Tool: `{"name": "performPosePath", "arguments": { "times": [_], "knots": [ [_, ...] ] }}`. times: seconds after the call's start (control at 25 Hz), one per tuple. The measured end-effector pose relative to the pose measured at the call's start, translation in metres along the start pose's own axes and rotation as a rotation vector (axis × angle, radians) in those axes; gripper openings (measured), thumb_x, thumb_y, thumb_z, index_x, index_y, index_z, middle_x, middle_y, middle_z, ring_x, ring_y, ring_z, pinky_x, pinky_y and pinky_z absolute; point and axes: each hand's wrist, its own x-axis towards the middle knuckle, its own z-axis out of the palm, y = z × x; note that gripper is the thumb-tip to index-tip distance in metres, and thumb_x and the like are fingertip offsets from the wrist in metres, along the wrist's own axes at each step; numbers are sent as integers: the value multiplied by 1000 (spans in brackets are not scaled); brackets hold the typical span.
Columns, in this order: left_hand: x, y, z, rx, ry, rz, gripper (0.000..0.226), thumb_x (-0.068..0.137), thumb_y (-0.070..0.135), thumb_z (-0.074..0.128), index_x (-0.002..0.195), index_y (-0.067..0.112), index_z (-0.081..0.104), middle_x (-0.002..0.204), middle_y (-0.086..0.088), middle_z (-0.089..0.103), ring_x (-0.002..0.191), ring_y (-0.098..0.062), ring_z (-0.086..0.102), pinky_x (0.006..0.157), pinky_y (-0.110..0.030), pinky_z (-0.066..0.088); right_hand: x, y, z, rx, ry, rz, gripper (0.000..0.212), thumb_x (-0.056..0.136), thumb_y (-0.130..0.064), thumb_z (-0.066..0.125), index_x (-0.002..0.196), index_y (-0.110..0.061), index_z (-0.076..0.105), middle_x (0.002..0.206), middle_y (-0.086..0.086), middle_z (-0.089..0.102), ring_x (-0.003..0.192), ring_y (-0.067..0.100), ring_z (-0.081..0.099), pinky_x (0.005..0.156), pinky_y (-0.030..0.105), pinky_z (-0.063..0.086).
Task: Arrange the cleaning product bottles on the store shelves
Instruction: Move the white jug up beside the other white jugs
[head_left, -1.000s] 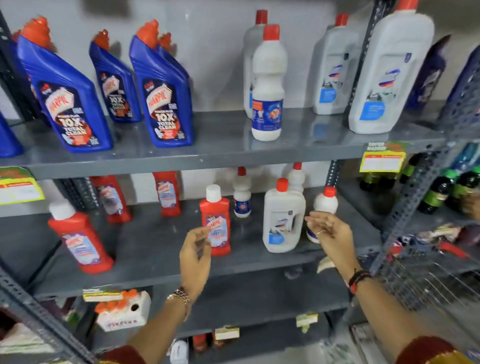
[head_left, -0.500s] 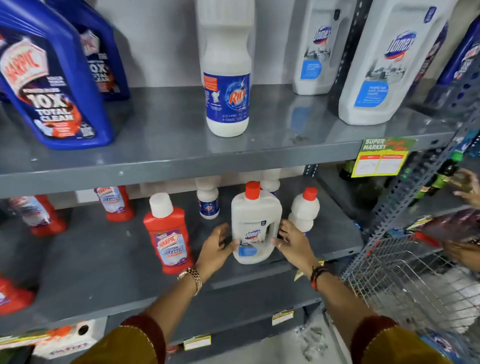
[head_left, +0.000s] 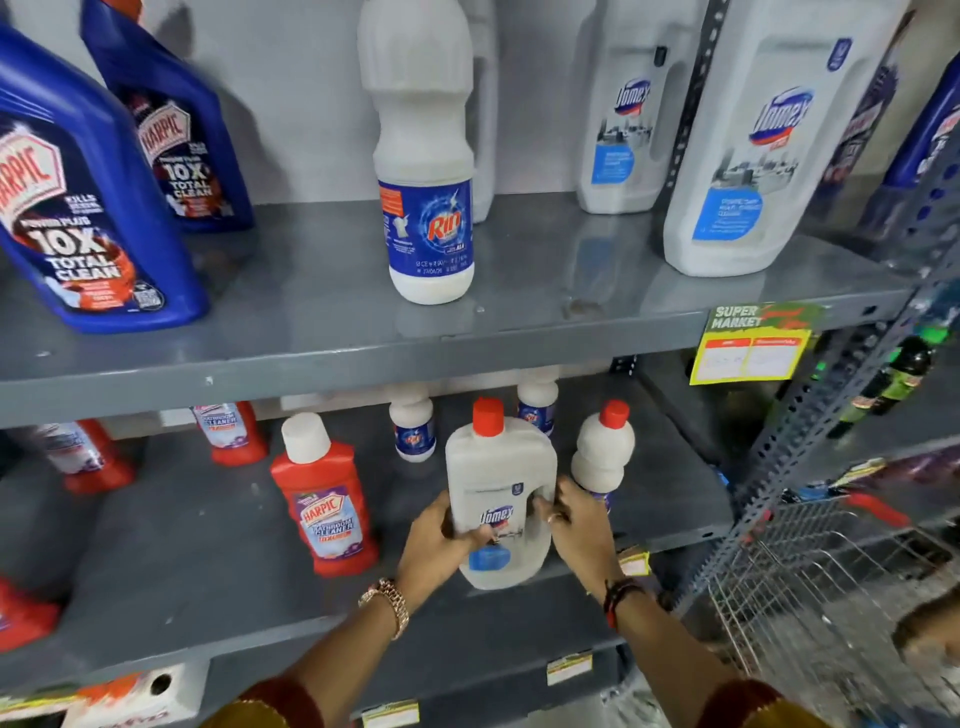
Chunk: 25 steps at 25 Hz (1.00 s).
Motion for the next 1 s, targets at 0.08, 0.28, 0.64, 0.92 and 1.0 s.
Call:
{"name": "performPosePath", "arguments": {
  "times": [0.08,0.28,0.64,0.92,1.0],
  "knots": [
    [-27,13,2,-26,15,19,42,73,21,77,104,40,56,103,16,69,103,-7,64,89,-29,54,-20,-9,-13,21,-11,-41,1,84,-15,57,85,-15,58,80,5,67,78,19,63,71,40,54],
    [-103,82,12,-133,96,199,56,57,45,76,107,28,60,104,12,73,99,-12,68,80,-28,57,-72,-52,-76,63,23,-252,14,83,-19,62,95,-27,65,80,-11,71,78,4,64,68,18,48],
    [-123,259,12,-232,180,462,29,77,14,71,105,11,64,92,2,76,86,-11,70,71,-23,57,-72,-181,-194,276,182,-553,20,86,-26,60,92,-7,65,88,10,74,86,22,68,75,44,55],
    [-57,327,0,-289,191,405,33,85,20,64,115,9,59,113,-10,69,99,-23,67,83,-35,57,5,-235,-214,175,299,-554,35,84,-40,51,88,-8,63,82,14,72,80,28,66,74,47,53],
    [-37,333,-2,-298,199,409,26,87,20,61,111,11,59,116,-9,67,96,-20,67,83,-36,56,24,-239,-212,123,335,-527,28,88,-29,48,85,-6,63,82,17,71,79,31,65,74,47,52]
  ]
}}
